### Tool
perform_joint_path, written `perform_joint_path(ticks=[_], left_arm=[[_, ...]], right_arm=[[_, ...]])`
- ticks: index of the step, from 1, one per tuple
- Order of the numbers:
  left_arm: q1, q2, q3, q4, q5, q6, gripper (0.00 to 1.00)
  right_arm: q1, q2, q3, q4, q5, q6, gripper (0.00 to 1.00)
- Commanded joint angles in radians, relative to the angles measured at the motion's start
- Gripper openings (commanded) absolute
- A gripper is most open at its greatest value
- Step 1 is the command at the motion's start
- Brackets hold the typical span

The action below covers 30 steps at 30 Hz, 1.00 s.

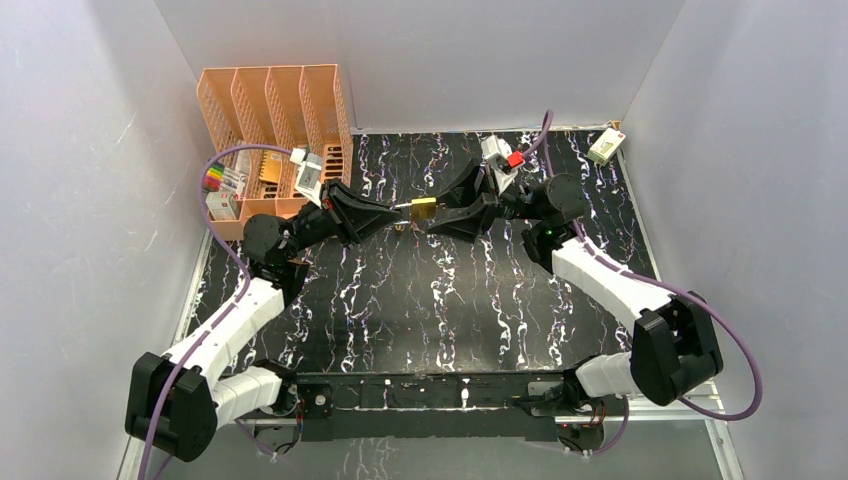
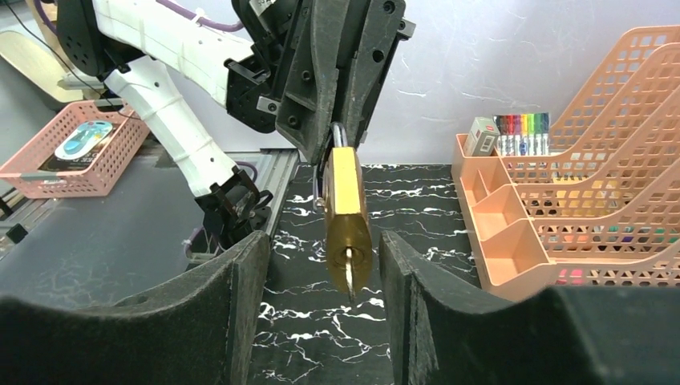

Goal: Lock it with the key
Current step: Pick up the lock from the center of the board.

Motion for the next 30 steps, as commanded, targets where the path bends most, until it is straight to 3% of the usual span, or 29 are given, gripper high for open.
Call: perform_joint_path(ticks=[1,6,9,12,13,15,16,18,24,30], left_arm=[[0.001,-0.004,0.011,0.108,-0.040,0.006,0.00],[0.002,-0.001,0.002,0.111,-0.038,0.008,0.00],[0.002,0.002,-0.004,0.111,-0.033,0.005,0.00],[0.002,0.001,-0.006,0.111,-0.006,-0.007,0.00],[0.003,0.002,-0.002,0.103,0.005,-0.008,0.07],[0.009,-0.002,0.010,0.067,0.025,-0.007,0.51],[0.014,-0.006,0.016,0.041,0.034,-0.009,0.62],[0.020,-0.014,0.033,0.006,0.053,-0.007,0.71],[0.031,-0.014,0.059,-0.015,0.123,-0.034,0.68],[0.031,0.001,0.067,-0.015,0.201,-0.050,0.56]], right_arm=[[0.013,0.011,0.050,0.047,-0.003,0.005,0.57],[0.016,0.028,0.074,0.006,-0.007,0.008,0.29],[0.016,0.045,0.100,-0.035,-0.016,0.015,0.00],[0.016,0.051,0.122,-0.088,-0.035,0.009,0.00],[0.015,0.051,0.130,-0.112,-0.045,0.004,0.00],[0.012,0.048,0.167,-0.208,-0.073,-0.034,0.00],[0.010,0.046,0.183,-0.259,-0.090,-0.066,0.00],[0.002,0.038,0.204,-0.340,-0.127,-0.097,0.00],[-0.031,0.021,0.233,-0.429,-0.196,-0.130,0.00],[-0.039,0.034,0.251,-0.433,-0.229,-0.127,0.00]])
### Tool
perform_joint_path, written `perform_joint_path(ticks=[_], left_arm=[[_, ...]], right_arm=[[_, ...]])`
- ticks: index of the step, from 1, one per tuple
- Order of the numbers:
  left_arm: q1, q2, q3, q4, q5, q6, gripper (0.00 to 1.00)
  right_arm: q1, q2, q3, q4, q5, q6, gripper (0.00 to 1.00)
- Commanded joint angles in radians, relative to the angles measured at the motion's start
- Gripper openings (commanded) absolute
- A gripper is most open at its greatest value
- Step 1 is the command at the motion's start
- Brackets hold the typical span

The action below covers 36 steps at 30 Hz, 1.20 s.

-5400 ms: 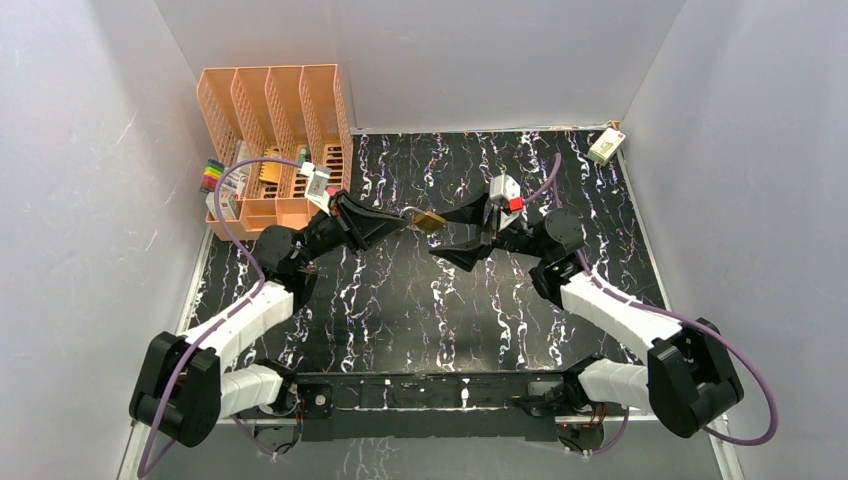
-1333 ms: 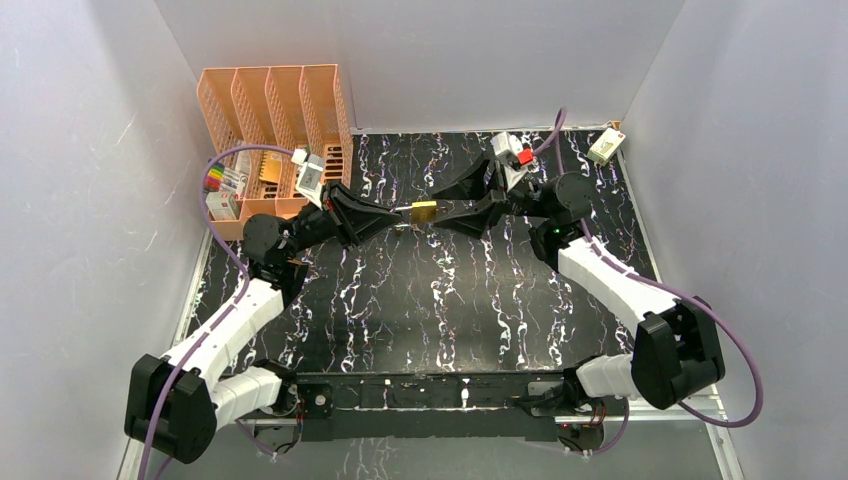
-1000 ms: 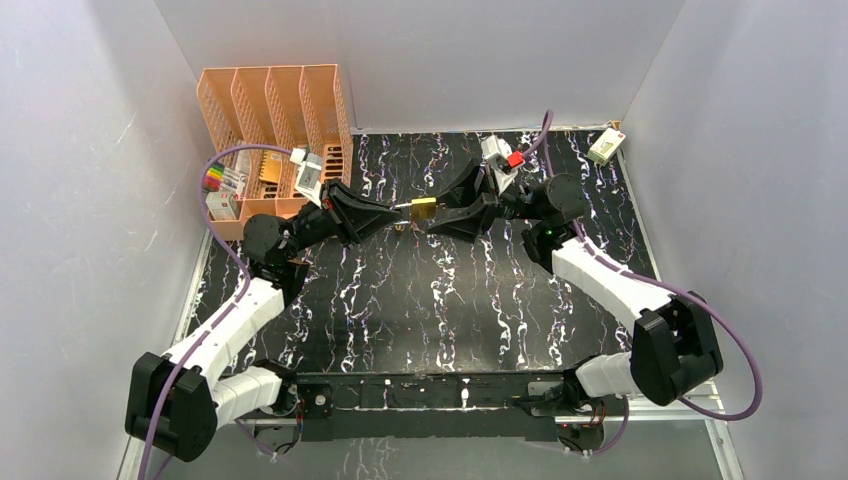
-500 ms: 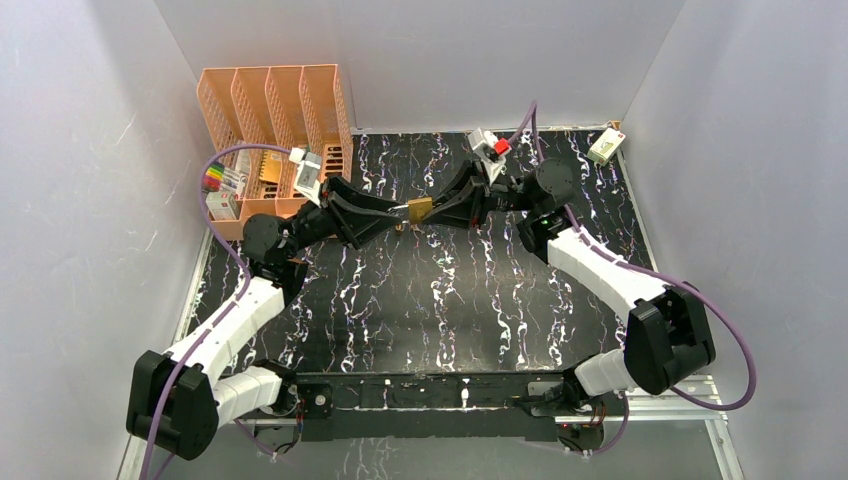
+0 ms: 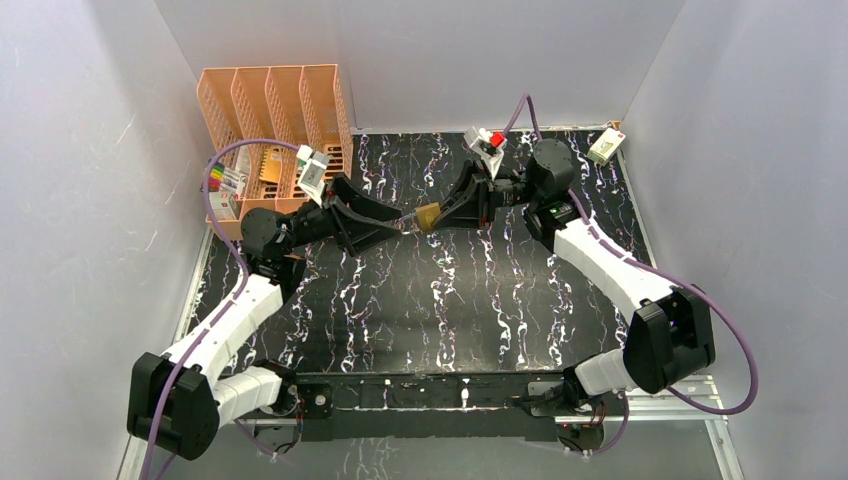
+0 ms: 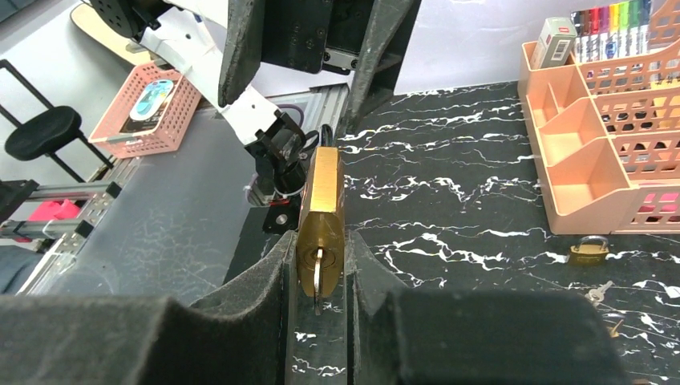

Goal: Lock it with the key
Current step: Pick up the lock from the center of the board, then lock the lock.

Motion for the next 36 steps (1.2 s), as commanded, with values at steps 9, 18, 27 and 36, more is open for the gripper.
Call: perform_joint_path(ticks=[9,18,27,36], left_arm=[[0.006,0.018,0.024,0.022,0.140,-0.021,0.45],[0.005,0.008,0.022,0.021,0.140,-0.009,0.29],[0.005,0.004,0.021,0.022,0.129,-0.003,0.09],[0.005,0.025,0.019,0.033,0.123,-0.005,0.00]], right_arm=[[-0.005,-0.014,0.099,0.030,-0.057,-0.001,0.00],[-0.006,-0.011,0.107,0.021,-0.065,0.002,0.00],[-0.005,-0.002,0.108,0.020,-0.070,0.007,0.00],[-0.005,0.004,0.095,0.089,-0.076,0.084,0.00]])
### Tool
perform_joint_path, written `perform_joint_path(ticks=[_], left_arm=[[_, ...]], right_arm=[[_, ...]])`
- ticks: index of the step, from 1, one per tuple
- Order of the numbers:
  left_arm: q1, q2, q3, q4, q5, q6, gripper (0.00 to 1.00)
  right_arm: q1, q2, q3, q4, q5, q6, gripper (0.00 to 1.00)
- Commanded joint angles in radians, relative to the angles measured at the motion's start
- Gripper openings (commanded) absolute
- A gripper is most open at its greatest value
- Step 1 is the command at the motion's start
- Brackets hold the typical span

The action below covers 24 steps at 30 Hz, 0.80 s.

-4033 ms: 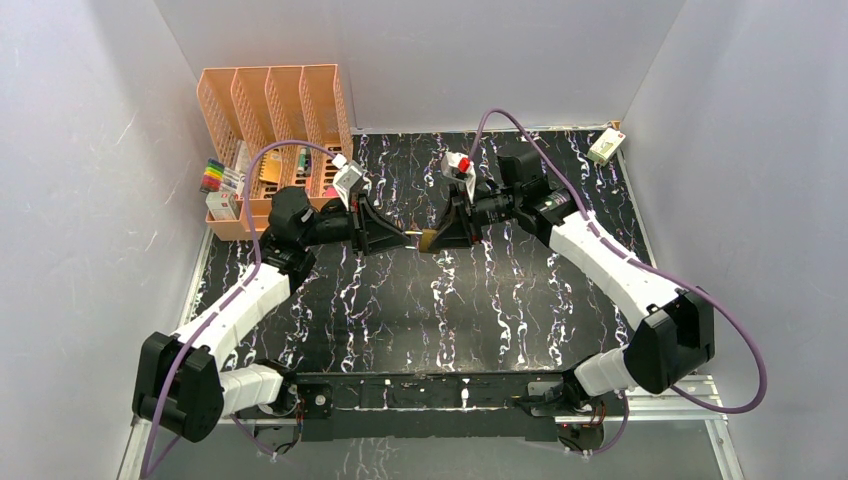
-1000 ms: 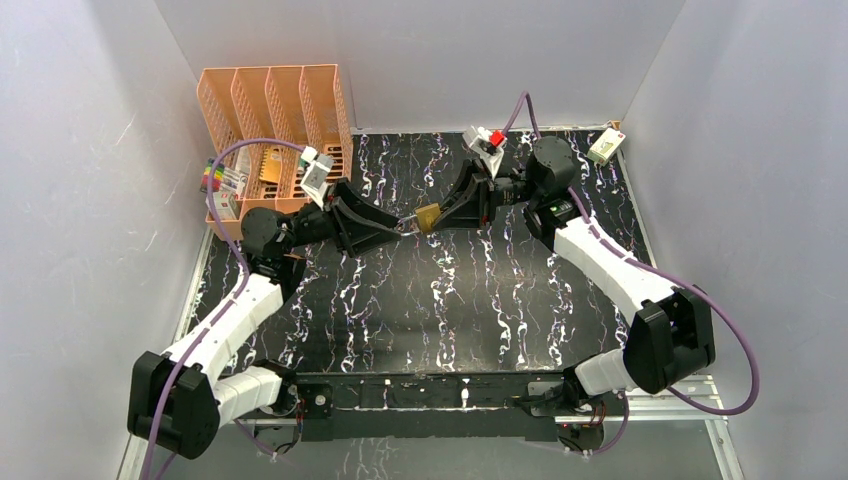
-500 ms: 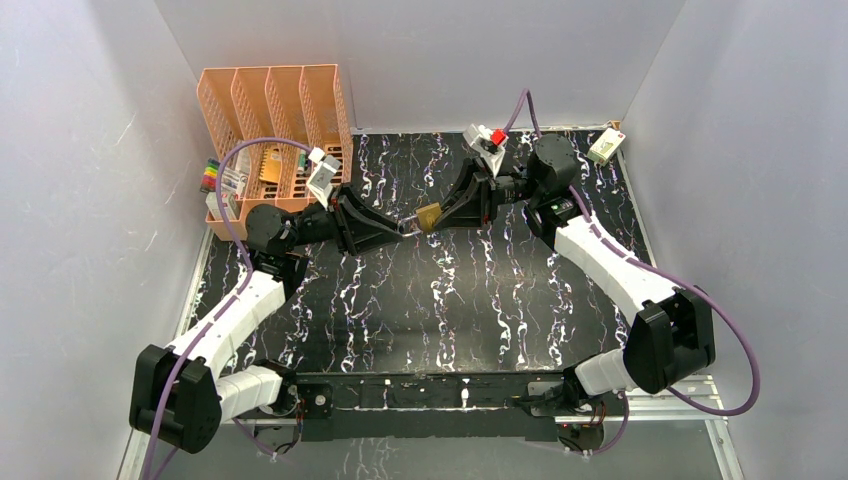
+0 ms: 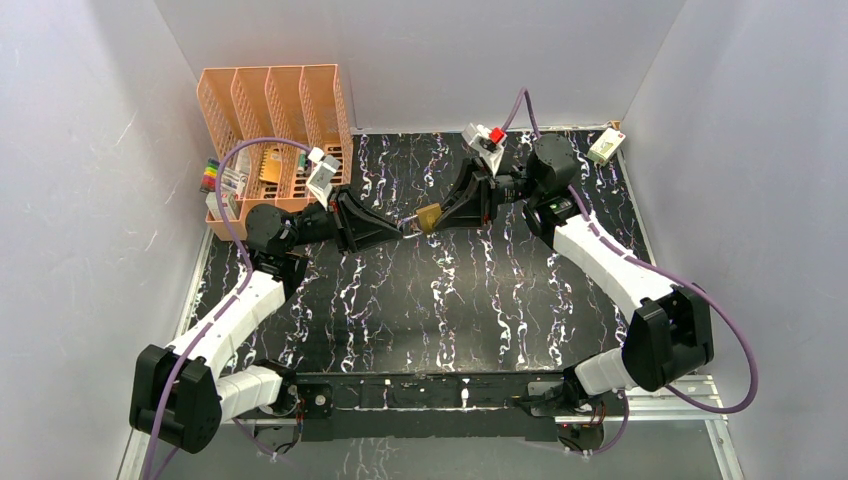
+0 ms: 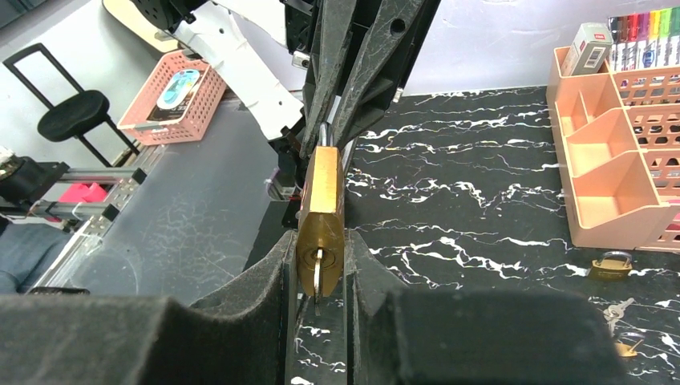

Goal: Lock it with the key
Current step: Lock the lock.

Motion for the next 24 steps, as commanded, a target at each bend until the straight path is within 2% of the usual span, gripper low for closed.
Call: perform_joint_path(ticks=[1,10,24], left_arm=[[0.006,-0.008,0.014,0.039,-0.003,0.010,0.00],[0.006,0.000,-0.005,0.038,-0.104,0.045,0.00],[0.005,0.014,-0.014,0.037,-0.149,0.050,0.00]], right_arm=[[-0.002,-0.005,0.047,0.098,-0.002,0.060,0.00],[0.018,-0.013,0.034,0.061,0.028,0.081,0.00],[0.053,-0.008,0.020,0.046,0.078,0.063,0.00]])
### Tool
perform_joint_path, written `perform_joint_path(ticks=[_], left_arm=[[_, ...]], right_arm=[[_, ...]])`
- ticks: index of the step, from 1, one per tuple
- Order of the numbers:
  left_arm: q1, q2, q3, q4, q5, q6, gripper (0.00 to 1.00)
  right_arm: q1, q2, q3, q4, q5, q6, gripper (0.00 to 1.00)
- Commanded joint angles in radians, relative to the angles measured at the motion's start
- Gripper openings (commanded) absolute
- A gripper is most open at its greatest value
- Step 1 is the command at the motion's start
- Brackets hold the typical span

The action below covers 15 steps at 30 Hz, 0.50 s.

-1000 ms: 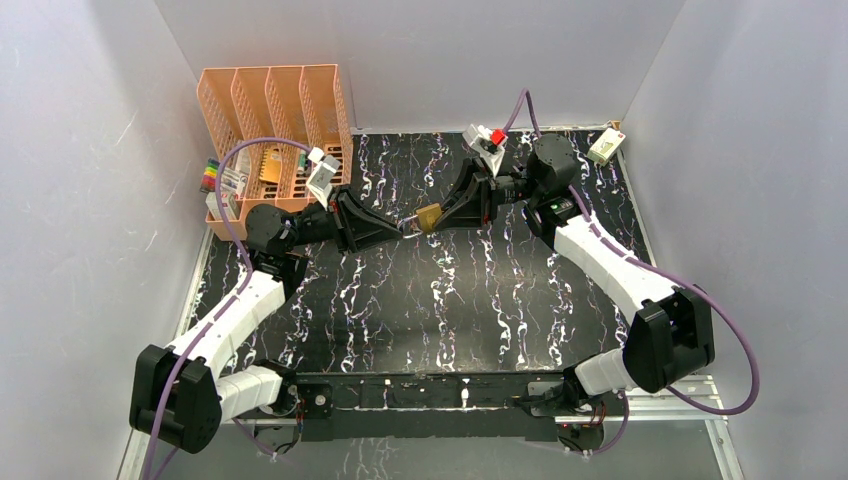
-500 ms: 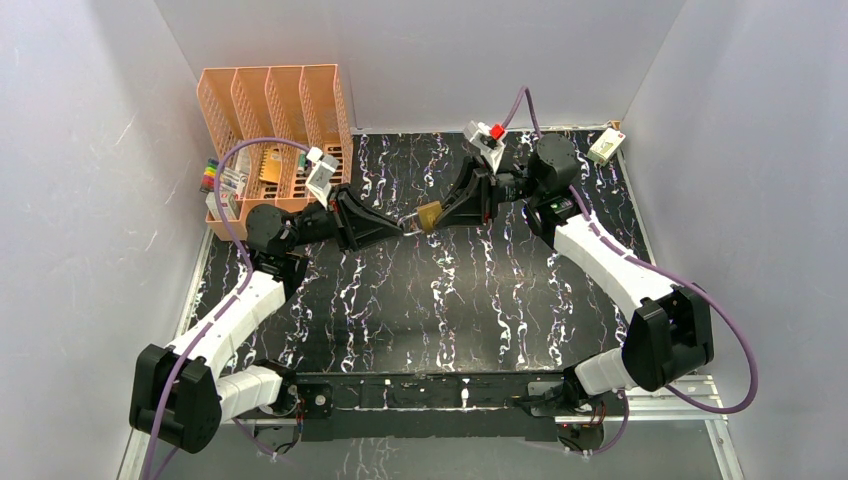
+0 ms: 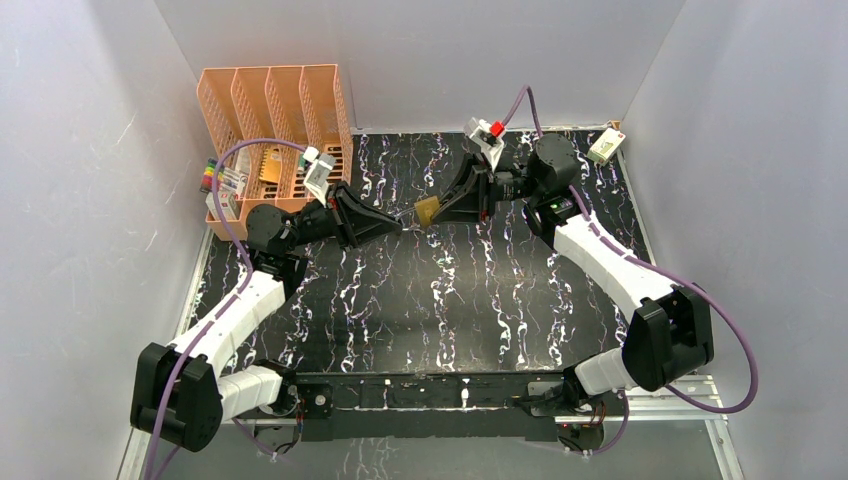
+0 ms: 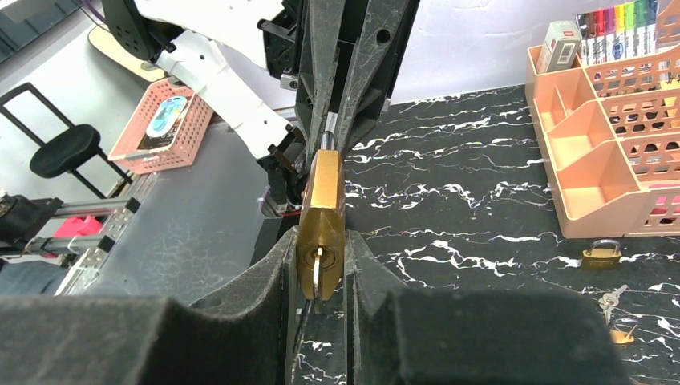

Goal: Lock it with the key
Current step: Lock the lock.

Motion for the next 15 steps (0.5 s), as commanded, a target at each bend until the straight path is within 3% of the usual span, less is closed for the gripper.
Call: perform_joint_path(ticks=[1,15], left_arm=[[-0.003,0.008,-0.001,0.035,-0.082,0.027,0.00],[-0.004,0.013,-0.003,0.034,-0.126,0.035,0.00]], right_arm=[[0.053,-0.008,0.022,0.031,0.013,-0.005,0.00],[0.147,0.033,0.007,0.072,0.071,0.017,0.00]])
